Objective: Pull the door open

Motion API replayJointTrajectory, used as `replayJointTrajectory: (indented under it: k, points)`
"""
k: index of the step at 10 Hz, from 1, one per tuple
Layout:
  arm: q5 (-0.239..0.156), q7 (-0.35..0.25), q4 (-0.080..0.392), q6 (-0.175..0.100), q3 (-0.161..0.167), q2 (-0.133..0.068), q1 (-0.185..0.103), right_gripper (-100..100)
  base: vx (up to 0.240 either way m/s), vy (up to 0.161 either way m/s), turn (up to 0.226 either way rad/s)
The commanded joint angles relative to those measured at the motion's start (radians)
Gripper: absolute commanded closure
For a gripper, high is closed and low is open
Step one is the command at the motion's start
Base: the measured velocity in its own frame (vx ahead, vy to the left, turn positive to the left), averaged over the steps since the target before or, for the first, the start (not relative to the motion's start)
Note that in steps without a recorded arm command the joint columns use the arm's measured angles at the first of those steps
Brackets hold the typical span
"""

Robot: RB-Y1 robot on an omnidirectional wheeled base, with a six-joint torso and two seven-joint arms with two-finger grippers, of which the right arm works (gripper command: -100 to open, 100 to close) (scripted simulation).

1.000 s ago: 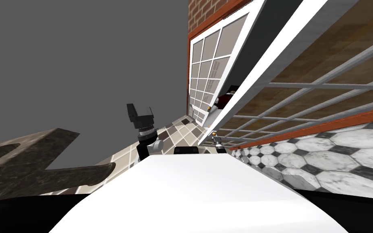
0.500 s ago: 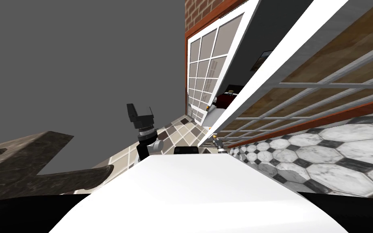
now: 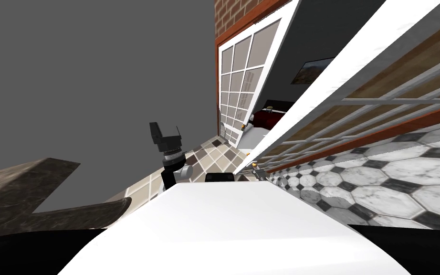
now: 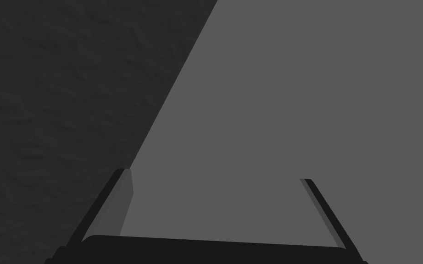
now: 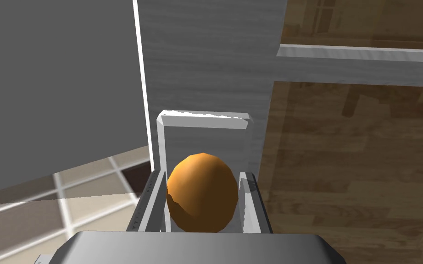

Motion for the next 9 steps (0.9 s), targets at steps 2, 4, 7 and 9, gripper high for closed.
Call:
replayJointTrajectory:
  k: [2, 4, 7, 9]
  points:
    - [0.005, -0.004, -0.026, -0.006, 0.008, -0.014, 0.024, 100, -0.009, -0.018, -0.030]
    - [0.019, -0.014, 0.013, -0.045, 0.022, -0.001, 0.016, 100, 0.056, 0.079, 0.016]
    - [0.036, -0.026, 0.073, -0.099, 0.036, 0.016, 0.003, 100, 0.086, 0.114, 0.024]
    - [0.038, -0.027, 0.079, -0.105, 0.038, 0.018, 0.001, 100, 0.043, 0.011, 0.012]
